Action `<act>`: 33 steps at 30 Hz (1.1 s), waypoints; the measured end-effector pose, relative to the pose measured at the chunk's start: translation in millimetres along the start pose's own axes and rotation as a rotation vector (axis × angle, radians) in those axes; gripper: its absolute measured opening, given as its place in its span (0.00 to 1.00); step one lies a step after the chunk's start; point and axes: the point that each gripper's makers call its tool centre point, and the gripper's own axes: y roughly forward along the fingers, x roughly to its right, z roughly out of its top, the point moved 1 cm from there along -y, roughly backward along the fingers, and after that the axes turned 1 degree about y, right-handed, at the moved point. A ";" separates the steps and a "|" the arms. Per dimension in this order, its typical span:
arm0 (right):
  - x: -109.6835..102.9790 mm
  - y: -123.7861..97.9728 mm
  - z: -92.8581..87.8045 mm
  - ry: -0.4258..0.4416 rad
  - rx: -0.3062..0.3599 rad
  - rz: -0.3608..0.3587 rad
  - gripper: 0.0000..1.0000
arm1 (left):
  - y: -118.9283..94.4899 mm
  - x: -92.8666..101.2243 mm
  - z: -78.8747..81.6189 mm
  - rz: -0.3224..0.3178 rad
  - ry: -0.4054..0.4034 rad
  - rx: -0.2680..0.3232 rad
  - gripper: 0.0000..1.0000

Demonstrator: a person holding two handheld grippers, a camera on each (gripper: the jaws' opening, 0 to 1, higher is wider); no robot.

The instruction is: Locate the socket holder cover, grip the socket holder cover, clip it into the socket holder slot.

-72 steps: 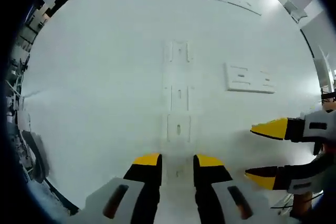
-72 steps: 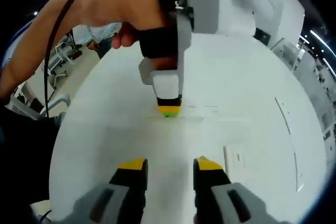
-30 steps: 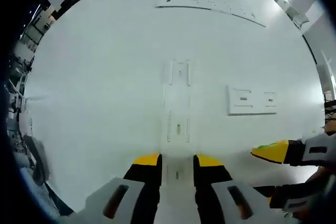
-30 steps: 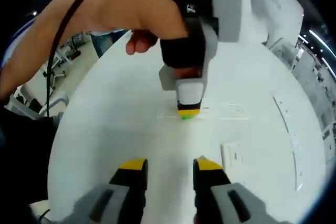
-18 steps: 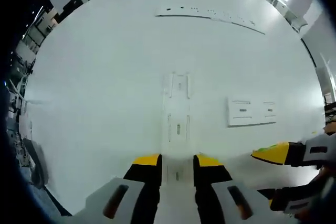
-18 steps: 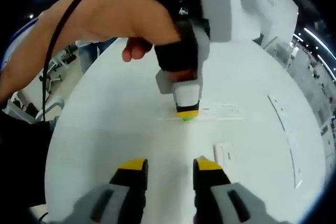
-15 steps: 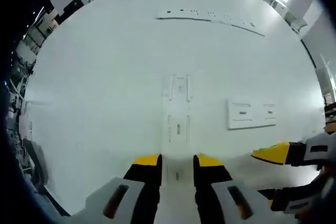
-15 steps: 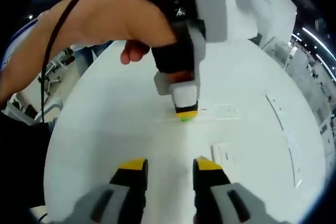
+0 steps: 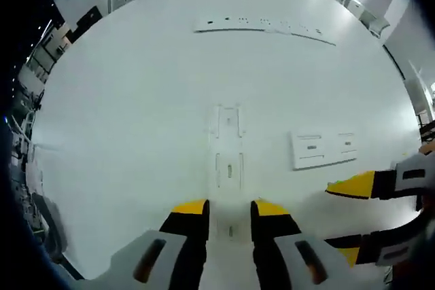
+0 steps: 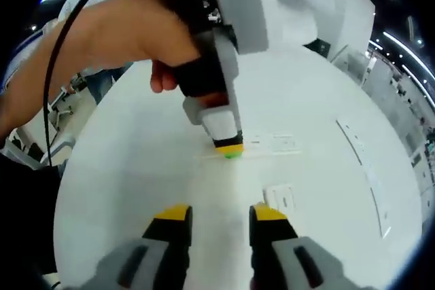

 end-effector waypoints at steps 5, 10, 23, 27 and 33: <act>2.0 -0.4 0.2 0.002 0.001 0.000 0.35 | 5.7 -6.0 17.1 0.008 -0.007 0.032 0.25; 5.7 -0.9 0.4 0.007 0.004 -0.005 0.35 | 6.7 -2.2 17.4 0.016 -0.008 0.059 0.25; 14.4 -1.5 -1.1 0.033 0.021 -0.029 0.33 | 12.9 -10.6 48.7 0.006 -0.038 0.193 0.25; 18.3 -1.9 0.9 0.035 0.025 -0.031 0.33 | 13.7 -12.0 54.7 0.005 -0.049 0.243 0.25; 21.4 -2.4 3.8 0.034 0.029 -0.030 0.33 | 13.4 -12.1 56.0 0.002 -0.060 0.272 0.25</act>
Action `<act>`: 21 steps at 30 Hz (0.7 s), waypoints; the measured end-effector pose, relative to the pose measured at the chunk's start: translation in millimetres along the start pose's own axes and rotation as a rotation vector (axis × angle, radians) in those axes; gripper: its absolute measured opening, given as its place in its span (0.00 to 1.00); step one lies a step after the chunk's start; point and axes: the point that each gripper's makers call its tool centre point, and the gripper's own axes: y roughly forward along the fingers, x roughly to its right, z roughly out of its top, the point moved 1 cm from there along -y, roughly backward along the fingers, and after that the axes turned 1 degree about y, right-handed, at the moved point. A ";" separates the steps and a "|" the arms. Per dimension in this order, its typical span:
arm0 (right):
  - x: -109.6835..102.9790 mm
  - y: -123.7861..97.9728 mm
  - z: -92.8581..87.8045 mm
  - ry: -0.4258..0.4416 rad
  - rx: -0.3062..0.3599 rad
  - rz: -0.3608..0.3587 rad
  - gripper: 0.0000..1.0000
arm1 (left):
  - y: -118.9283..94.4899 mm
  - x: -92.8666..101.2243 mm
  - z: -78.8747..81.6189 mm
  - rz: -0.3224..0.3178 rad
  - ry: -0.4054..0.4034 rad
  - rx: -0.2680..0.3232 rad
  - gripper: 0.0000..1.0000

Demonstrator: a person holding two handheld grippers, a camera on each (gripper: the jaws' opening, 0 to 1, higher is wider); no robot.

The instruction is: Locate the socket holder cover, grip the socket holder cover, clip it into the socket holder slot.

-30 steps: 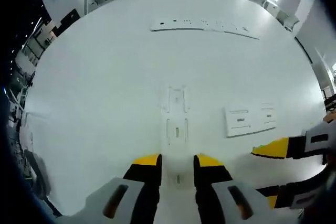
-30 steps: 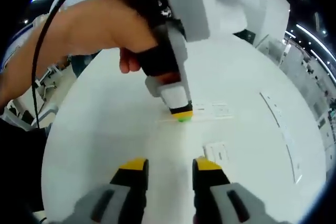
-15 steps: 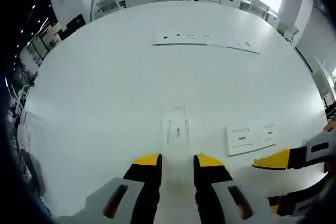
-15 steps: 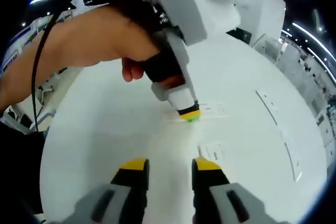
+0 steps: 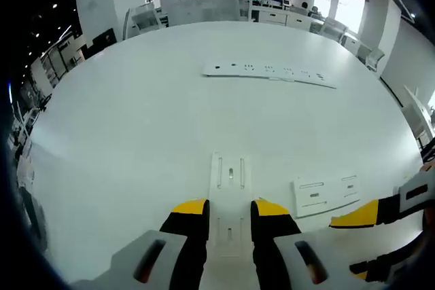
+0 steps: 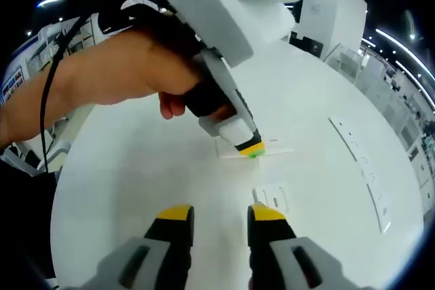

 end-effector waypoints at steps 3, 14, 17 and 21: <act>-0.9 0.0 -1.4 0.000 -0.002 -0.001 0.33 | -0.4 0.5 -0.7 -0.001 -0.006 0.008 0.25; -16.2 -1.5 -10.8 -0.001 -0.010 0.002 0.33 | -1.5 0.4 -1.7 -0.033 0.026 0.104 0.26; -13.2 -1.2 -9.2 0.001 -0.007 0.000 0.33 | -3.2 0.8 -2.6 -0.044 0.029 0.139 0.27; -11.8 -0.8 -9.7 0.005 -0.004 -0.005 0.33 | -8.7 -3.9 2.4 -0.029 0.025 0.192 0.27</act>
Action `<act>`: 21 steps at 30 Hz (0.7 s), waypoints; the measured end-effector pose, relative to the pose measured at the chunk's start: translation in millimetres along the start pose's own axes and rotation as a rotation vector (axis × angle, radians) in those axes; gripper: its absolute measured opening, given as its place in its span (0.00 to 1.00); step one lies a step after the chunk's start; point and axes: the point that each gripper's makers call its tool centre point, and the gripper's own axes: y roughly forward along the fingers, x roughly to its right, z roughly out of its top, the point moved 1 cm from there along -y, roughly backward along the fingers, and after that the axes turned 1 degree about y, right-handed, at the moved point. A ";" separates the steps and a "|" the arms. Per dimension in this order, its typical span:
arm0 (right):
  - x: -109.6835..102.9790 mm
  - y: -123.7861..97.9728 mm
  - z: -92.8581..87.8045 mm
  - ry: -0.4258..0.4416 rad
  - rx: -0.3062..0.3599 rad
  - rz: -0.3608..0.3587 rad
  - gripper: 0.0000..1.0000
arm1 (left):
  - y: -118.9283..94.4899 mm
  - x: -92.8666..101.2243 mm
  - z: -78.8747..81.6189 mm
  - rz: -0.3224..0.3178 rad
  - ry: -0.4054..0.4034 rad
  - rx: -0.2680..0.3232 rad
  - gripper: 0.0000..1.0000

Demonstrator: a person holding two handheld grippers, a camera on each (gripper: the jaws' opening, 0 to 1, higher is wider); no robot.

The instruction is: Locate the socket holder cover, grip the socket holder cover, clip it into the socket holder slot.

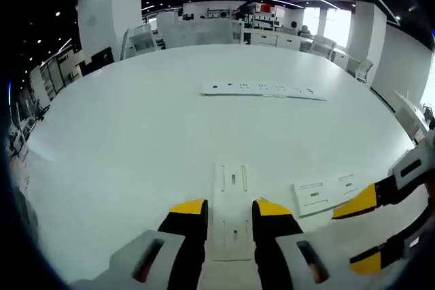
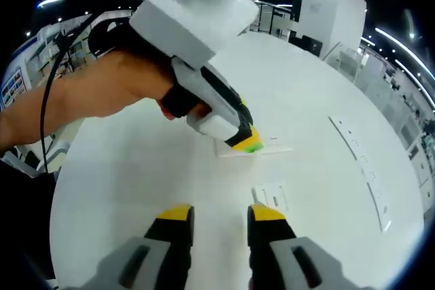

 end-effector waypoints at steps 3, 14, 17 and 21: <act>3.8 1.6 2.3 0.002 0.001 -0.001 0.33 | -9.1 -0.3 4.1 -0.009 -0.017 0.041 0.27; 2.0 3.2 3.3 -0.009 0.000 -0.003 0.33 | -42.5 2.9 -9.1 -0.017 -0.013 0.148 0.26; 2.4 4.4 2.4 -0.011 -0.003 -0.006 0.32 | -44.9 3.8 -13.5 -0.015 -0.001 0.160 0.26; 5.8 6.9 2.8 -0.016 -0.013 -0.007 0.32 | -46.4 4.1 -21.6 -0.010 0.000 0.168 0.24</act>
